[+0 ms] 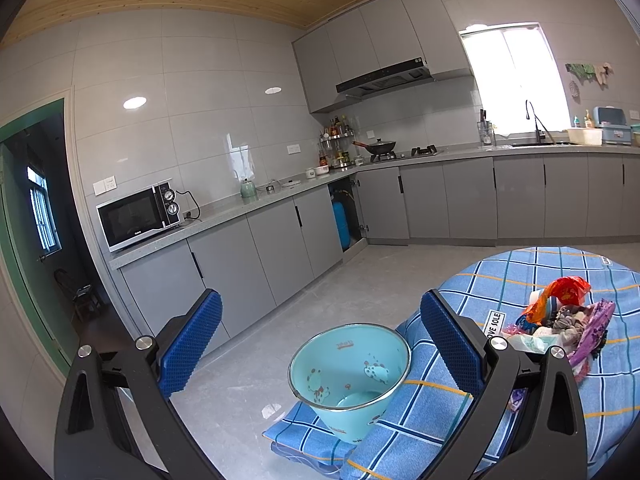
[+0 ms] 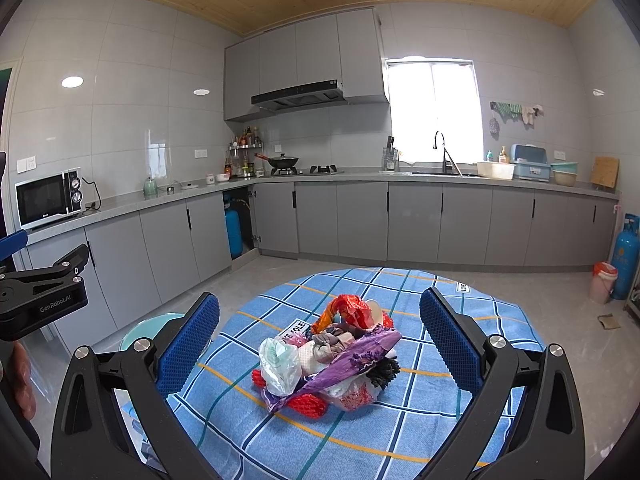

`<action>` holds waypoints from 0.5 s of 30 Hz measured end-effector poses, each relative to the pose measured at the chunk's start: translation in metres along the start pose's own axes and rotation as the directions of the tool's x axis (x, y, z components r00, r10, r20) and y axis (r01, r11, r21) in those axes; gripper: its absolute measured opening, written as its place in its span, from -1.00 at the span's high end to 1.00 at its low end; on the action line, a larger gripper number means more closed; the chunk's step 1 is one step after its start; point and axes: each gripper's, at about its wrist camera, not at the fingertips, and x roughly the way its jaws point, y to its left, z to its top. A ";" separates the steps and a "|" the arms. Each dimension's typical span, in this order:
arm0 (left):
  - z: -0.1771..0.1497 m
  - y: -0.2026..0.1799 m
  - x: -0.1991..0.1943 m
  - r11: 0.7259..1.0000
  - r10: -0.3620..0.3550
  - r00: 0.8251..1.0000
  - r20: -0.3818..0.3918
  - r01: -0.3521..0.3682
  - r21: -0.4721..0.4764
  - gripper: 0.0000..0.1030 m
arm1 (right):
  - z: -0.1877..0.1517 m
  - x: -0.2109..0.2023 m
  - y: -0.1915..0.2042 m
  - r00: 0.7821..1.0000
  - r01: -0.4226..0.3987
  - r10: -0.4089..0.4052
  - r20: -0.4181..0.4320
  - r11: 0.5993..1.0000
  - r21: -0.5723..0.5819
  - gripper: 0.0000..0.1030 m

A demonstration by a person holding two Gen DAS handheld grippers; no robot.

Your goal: Collect trash

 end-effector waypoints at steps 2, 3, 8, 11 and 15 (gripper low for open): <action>0.000 0.000 0.000 1.000 0.000 1.000 0.000 0.000 0.001 -0.90 | 0.000 0.000 0.000 1.000 0.000 0.000 0.001 1.000 0.000 -0.91; 0.000 0.000 0.000 1.000 0.000 1.000 0.000 0.000 0.001 -0.90 | -0.001 0.001 0.000 1.000 0.000 0.000 0.000 1.000 0.000 -0.92; 0.000 0.001 -0.001 1.000 -0.002 1.000 -0.002 0.002 0.002 -0.90 | -0.001 0.000 0.000 1.000 0.000 0.000 0.000 1.000 0.001 -0.91; 0.000 0.000 -0.001 1.000 -0.002 1.000 -0.002 0.002 0.002 -0.90 | -0.001 0.001 0.000 1.000 0.001 -0.001 0.001 1.000 0.002 -0.91; -0.001 0.000 0.000 1.000 -0.001 1.000 -0.006 0.001 0.006 -0.90 | -0.003 0.004 0.000 1.000 0.010 -0.010 -0.006 1.000 -0.001 -0.91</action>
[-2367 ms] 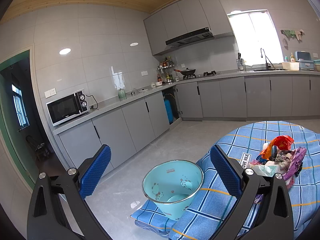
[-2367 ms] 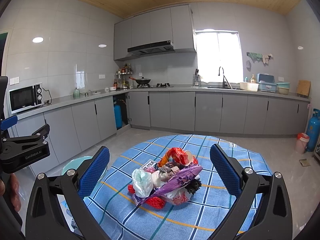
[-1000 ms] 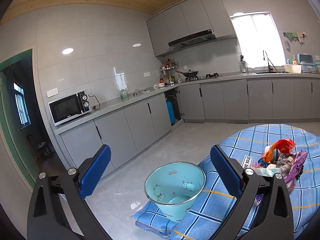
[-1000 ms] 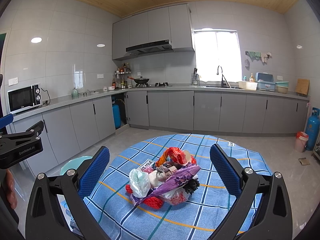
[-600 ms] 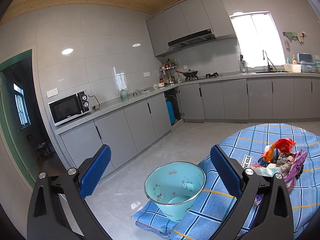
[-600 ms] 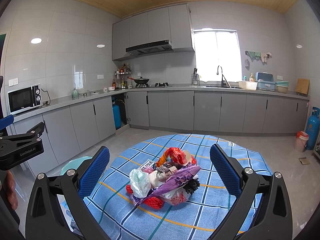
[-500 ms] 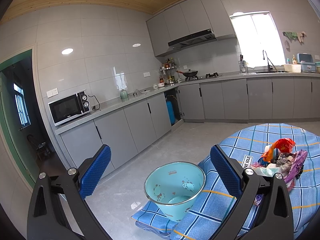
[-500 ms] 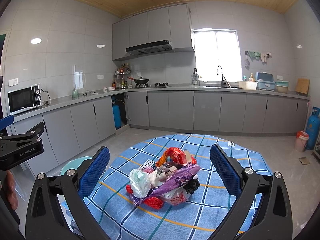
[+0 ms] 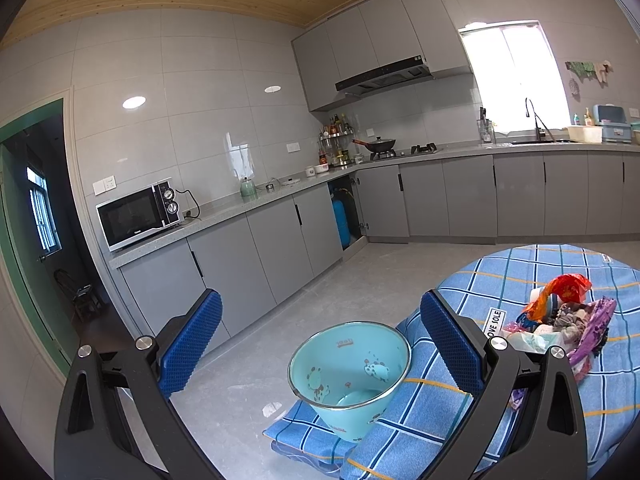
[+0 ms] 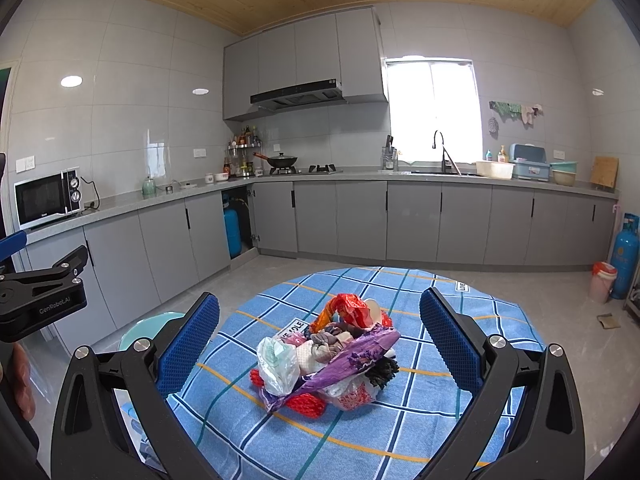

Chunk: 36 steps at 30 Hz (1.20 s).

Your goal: Collect trash

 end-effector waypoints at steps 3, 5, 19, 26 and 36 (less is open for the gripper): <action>-0.003 -0.002 0.003 1.000 0.003 1.000 -0.004 -0.003 0.004 -0.90 | -0.004 0.006 -0.004 0.999 0.035 -0.035 -0.008 0.999 -0.002 -0.91; -0.006 -0.006 0.009 1.000 0.005 1.000 -0.013 -0.004 0.010 -0.90 | -0.008 0.012 -0.010 0.998 0.061 -0.061 -0.018 0.998 0.007 -0.91; -0.041 -0.078 0.051 0.988 -0.142 0.984 -0.104 0.147 0.049 -0.90 | -0.049 0.055 -0.036 0.971 0.220 -0.219 -0.094 0.975 0.007 -0.90; -0.044 -0.132 0.048 0.971 -0.207 0.975 -0.078 0.215 0.102 -0.90 | -0.063 0.071 -0.068 0.952 0.284 -0.274 -0.138 0.957 0.057 -0.89; -0.059 -0.187 0.055 0.940 -0.285 0.949 -0.132 0.304 0.155 -0.90 | -0.073 0.080 -0.097 0.935 0.337 -0.317 -0.157 0.933 0.124 -0.89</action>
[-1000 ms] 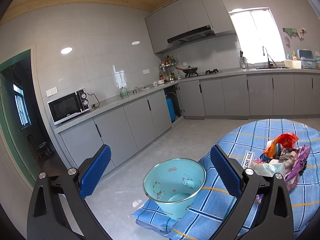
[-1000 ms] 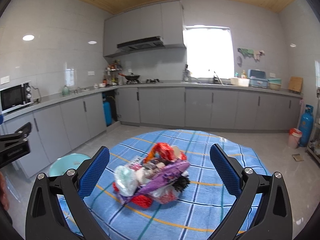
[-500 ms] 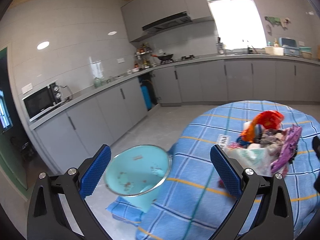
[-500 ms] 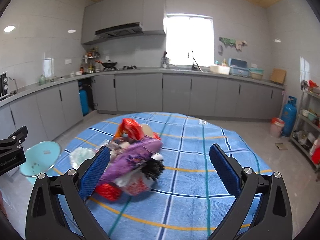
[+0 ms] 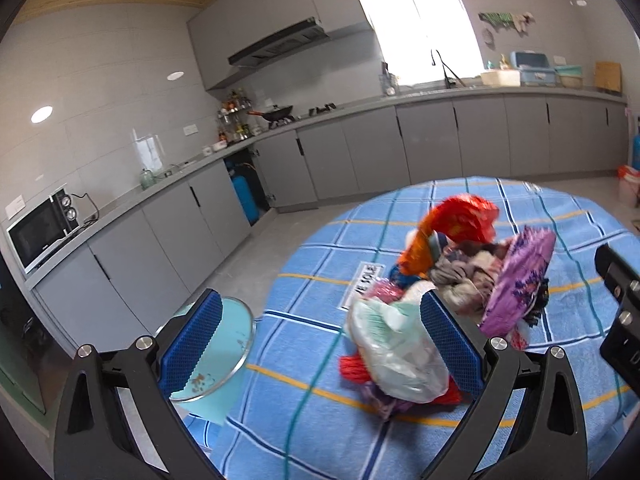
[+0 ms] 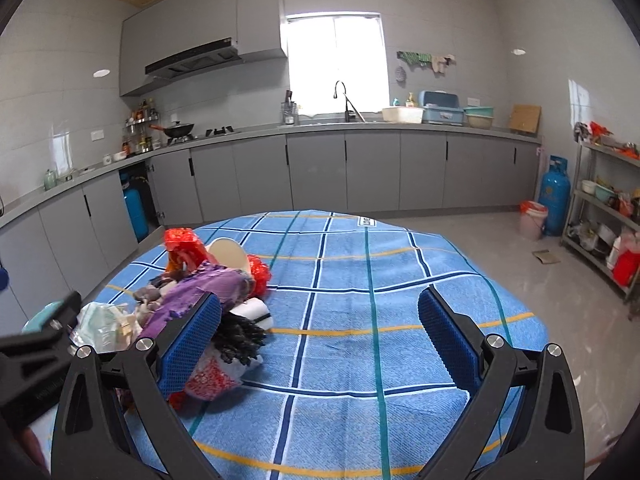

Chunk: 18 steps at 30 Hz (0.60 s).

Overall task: Collect trash
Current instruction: 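Grasp the clear plastic bag from the pile with the left gripper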

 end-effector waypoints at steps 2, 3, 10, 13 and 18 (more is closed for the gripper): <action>-0.005 -0.008 0.009 1.000 -0.005 1.000 -0.020 0.005 0.014 -0.90 | -0.002 0.002 0.000 1.000 0.000 0.000 -0.007 1.000 0.001 -0.89; -0.007 -0.010 0.012 1.000 -0.012 0.999 -0.030 0.013 0.020 -0.90 | -0.002 0.003 0.001 1.000 -0.002 0.002 -0.009 1.000 0.000 -0.89; -0.015 -0.003 0.021 0.983 -0.183 0.979 -0.090 0.182 -0.015 0.44 | -0.009 0.010 0.005 1.000 -0.019 0.019 -0.025 1.000 -0.013 -0.89; -0.015 0.004 0.020 0.974 -0.228 0.969 -0.098 0.226 -0.031 0.98 | -0.009 0.007 0.006 1.000 -0.020 0.019 -0.018 1.000 -0.015 -0.89; -0.009 0.024 0.005 0.979 -0.204 0.978 -0.049 0.203 -0.037 0.99 | -0.009 0.003 0.012 1.000 -0.027 0.027 -0.011 0.999 -0.030 -0.89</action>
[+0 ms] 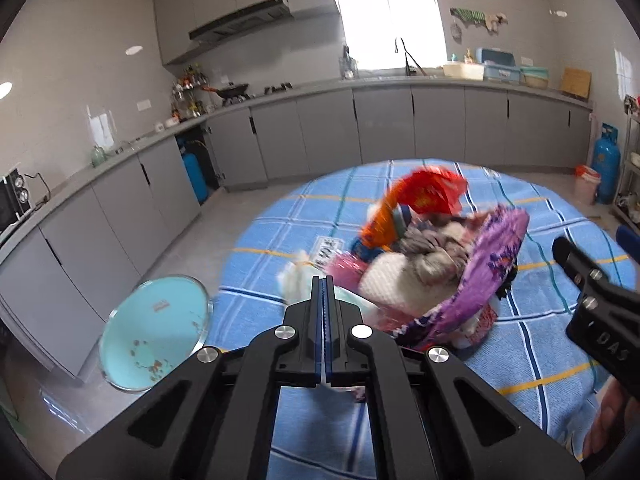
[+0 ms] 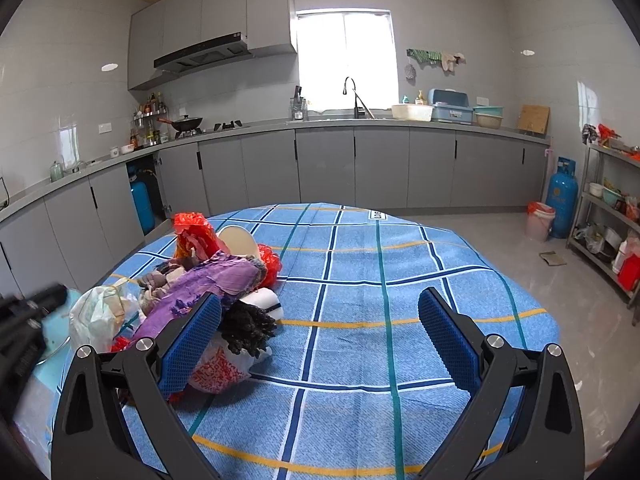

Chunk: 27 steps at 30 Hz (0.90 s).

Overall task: Collect trash
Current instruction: 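Grasp the clear plastic bag from the pile with the left gripper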

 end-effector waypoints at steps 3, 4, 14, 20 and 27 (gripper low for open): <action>0.006 0.014 -0.017 1.000 0.031 0.998 0.050 -0.030 -0.008 0.99 | -0.001 -0.001 0.005 1.000 -0.011 0.011 -0.002 1.000 -0.013 -0.89; 0.007 0.018 -0.023 0.999 0.038 0.997 0.060 -0.037 -0.013 0.99 | -0.001 -0.002 0.006 1.000 -0.018 0.018 -0.002 1.000 -0.017 -0.89; 0.004 0.055 -0.020 0.991 0.123 0.990 0.067 -0.118 -0.069 0.99 | 0.003 -0.001 0.023 0.997 -0.073 0.072 -0.016 0.996 -0.042 -0.89; -0.007 0.056 0.009 0.992 0.077 0.997 -0.014 -0.078 -0.103 0.44 | 0.002 0.004 0.037 0.997 -0.073 0.072 -0.021 0.995 -0.069 -0.89; 0.000 0.043 0.015 0.994 0.060 0.998 0.022 -0.058 -0.093 -0.41 | -0.004 0.013 0.033 0.998 -0.048 0.046 -0.036 0.997 -0.060 -0.89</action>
